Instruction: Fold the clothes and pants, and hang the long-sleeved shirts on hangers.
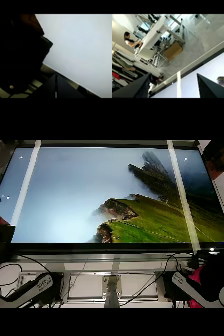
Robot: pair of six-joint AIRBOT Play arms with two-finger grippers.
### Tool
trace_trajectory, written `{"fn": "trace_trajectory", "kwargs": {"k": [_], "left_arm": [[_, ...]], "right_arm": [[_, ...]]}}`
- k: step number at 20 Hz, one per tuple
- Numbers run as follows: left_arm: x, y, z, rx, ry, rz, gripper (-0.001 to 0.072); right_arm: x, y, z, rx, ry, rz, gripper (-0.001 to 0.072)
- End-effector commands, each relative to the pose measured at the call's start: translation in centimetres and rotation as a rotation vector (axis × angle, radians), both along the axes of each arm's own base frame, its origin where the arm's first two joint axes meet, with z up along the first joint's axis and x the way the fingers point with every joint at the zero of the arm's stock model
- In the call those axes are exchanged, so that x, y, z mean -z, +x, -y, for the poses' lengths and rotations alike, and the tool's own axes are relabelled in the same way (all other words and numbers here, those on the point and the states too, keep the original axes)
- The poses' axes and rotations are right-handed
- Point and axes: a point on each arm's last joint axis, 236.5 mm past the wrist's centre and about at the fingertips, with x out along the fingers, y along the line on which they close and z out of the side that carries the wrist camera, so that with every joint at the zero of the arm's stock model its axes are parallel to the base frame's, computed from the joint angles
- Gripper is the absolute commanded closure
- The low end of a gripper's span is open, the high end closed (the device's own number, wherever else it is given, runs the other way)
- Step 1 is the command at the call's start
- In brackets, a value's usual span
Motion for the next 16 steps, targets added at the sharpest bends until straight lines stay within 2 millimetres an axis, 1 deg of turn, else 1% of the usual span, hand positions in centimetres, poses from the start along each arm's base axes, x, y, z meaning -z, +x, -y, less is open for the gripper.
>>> {"fn": "trace_trajectory", "kwargs": {"k": [1,3,4,7,8,9,10,11,13,14,16], "left_arm": [[0.4,-0.2,-0.2,-0.006,0.001,-0.005,0.0692],[0.9,-0.3,-1.0,-0.013,0.019,-0.015,0.0692],[1.5,-0.6,-1.8,-0.027,0.037,-0.041,0.0692],[3.5,-2.1,-5.3,-0.101,0.068,-0.112,0.0692],[4.2,-2.6,-6.6,-0.133,0.062,-0.127,0.0676],[5.2,-3.4,-7.8,-0.179,0.047,-0.142,0.0556],[6.1,-4.1,-8.9,-0.237,0.029,-0.152,0.0379],[7.1,-5.0,-10.0,-0.296,0.009,-0.165,0.0276],[9.2,-7.0,-11.4,-0.371,-0.032,-0.220,0.0270],[10.2,-7.7,-12.1,-0.397,-0.048,-0.239,0.0270],[12.0,-8.3,-13.3,-0.426,-0.064,-0.272,0.0272]], "right_arm": [[0.0,0.0,-0.1,-0.002,0.000,0.000,0.0076],[0.0,0.0,-0.1,-0.002,0.000,0.000,0.0076],[0.0,0.0,-0.1,-0.002,0.000,0.000,0.0076],[0.0,0.0,-0.1,-0.002,0.000,0.000,0.0075],[0.0,0.0,-0.1,-0.002,0.000,0.000,0.0076],[0.0,0.0,-0.1,-0.002,0.000,0.000,0.0076],[0.0,0.0,-0.1,-0.002,0.000,0.000,0.0076],[0.0,0.0,-0.1,-0.002,0.000,0.000,0.0076],[0.0,0.0,-0.1,-0.002,0.000,0.000,0.0076],[0.0,0.0,-0.1,-0.002,0.000,0.000,0.0076],[0.0,0.0,-0.1,-0.002,0.000,0.000,0.0076]]}}
